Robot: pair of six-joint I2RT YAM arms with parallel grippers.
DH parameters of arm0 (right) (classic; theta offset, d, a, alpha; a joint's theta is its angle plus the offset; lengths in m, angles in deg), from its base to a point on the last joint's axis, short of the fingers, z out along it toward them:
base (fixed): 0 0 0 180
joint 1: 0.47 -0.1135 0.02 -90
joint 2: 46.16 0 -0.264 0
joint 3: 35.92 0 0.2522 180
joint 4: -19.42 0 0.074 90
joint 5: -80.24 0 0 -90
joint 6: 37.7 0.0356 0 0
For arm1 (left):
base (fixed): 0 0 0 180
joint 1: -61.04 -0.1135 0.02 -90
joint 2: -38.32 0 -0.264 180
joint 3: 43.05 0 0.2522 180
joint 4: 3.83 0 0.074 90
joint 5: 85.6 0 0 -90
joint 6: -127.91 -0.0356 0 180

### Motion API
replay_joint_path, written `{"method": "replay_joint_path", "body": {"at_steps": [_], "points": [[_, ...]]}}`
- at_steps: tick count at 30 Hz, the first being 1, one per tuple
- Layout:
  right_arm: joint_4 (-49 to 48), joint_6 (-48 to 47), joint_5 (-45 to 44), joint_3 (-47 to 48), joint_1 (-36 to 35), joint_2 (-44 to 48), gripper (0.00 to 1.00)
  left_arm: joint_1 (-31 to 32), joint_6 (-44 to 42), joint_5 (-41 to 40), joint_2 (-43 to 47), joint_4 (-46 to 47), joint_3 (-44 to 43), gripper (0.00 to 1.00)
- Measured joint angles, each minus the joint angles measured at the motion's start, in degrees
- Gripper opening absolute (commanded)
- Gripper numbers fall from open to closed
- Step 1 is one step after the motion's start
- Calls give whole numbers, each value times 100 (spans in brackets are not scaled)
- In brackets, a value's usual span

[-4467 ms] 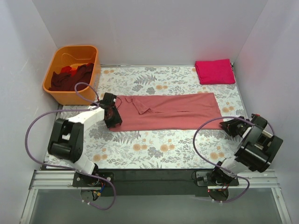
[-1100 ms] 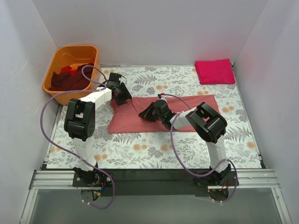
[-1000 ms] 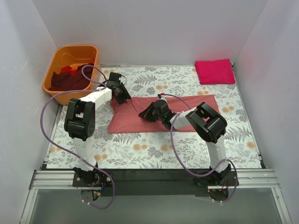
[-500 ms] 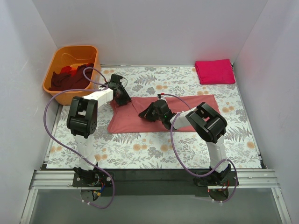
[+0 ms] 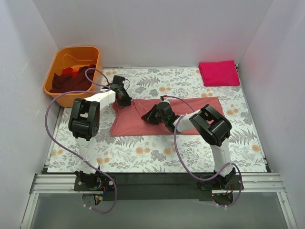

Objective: Fold and stack the t-shirts
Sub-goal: Fold the tshirt

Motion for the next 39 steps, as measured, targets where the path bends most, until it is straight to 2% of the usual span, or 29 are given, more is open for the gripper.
{"method": "replay_joint_path", "body": {"at_steps": [11, 18, 29, 39], "points": [[72, -302, 177, -61, 48, 444, 1, -13, -374, -122, 22, -337, -345, 0], [39, -424, 645, -247, 208, 588, 1, -76, -640, -74, 39, -660, -636, 0], [142, -662, 1733, -433, 662, 588, 1, -214, -1067, 295, 39, -1613, -1156, 0], [649, -1043, 2282, -313, 767, 588, 1, -223, -1314, 566, 39, -2555, -1478, 0]]}}
